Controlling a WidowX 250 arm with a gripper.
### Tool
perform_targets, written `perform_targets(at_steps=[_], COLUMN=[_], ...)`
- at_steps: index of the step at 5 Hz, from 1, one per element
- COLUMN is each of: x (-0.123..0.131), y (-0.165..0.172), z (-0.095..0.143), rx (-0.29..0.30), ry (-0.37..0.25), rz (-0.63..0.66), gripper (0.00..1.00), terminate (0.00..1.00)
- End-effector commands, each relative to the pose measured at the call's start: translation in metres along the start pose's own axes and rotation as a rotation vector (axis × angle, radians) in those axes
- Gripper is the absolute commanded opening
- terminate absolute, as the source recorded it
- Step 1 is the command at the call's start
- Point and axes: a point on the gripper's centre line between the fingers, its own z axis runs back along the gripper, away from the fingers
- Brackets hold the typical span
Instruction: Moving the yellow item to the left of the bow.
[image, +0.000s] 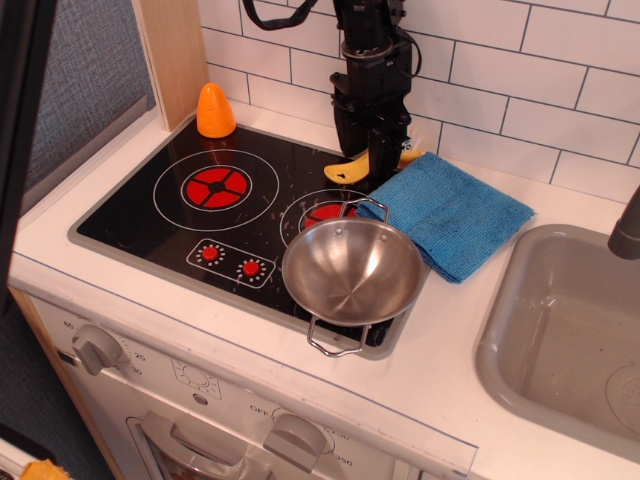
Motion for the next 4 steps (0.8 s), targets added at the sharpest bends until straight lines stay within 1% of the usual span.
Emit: perform_targets(at_steps=[1, 2, 3, 4], x=[0.002, -0.001, -0.001, -0.007], y=[-0.010, -0.010, -0.007, -0.002], z=[0.015, 0.022, 0.032, 0.051], rx=[0.039, 0.041, 0.042, 0.059], ry=[-0.023, -0.043, -0.077, -0.130], rz=[-0.029, -0.022, -0.007, 0.023], gripper=[0.00, 0.00, 0.00, 0.00], terminate=[0.00, 0.00, 0.00, 0.00])
